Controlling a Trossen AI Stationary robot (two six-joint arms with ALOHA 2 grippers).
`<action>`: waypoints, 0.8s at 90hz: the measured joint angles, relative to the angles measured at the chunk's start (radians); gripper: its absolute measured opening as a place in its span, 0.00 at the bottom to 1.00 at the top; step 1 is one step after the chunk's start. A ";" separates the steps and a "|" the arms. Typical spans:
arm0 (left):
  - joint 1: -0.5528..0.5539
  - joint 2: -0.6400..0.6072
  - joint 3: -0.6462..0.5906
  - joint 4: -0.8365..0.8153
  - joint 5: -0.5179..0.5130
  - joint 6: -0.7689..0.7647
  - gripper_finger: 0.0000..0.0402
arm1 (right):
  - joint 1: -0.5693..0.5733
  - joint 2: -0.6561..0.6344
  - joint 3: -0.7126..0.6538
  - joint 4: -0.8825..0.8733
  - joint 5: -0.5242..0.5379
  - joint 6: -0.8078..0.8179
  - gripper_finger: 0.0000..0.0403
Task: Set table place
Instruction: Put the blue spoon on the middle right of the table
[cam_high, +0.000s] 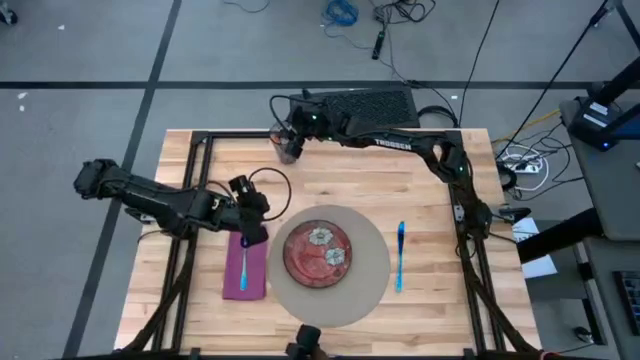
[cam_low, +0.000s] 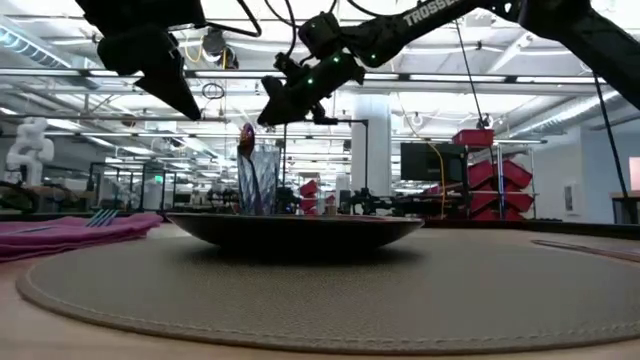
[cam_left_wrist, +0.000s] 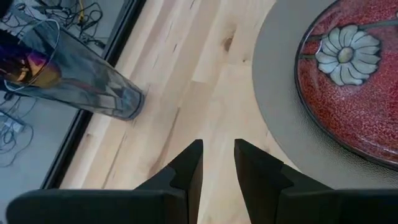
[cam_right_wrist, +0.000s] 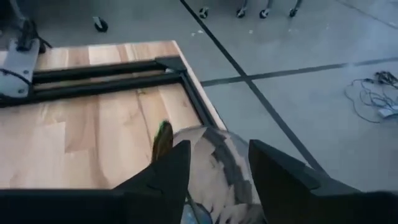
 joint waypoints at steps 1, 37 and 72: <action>0.000 0.000 0.000 0.000 0.000 0.000 0.20 | 0.001 0.000 0.000 0.000 0.000 0.001 0.38; 0.000 0.000 0.000 0.000 0.006 -0.010 0.20 | 0.043 0.007 0.000 0.006 -0.048 0.027 0.38; 0.000 0.000 0.000 0.003 0.007 -0.011 0.20 | 0.018 0.064 -0.001 0.032 -0.049 0.056 0.37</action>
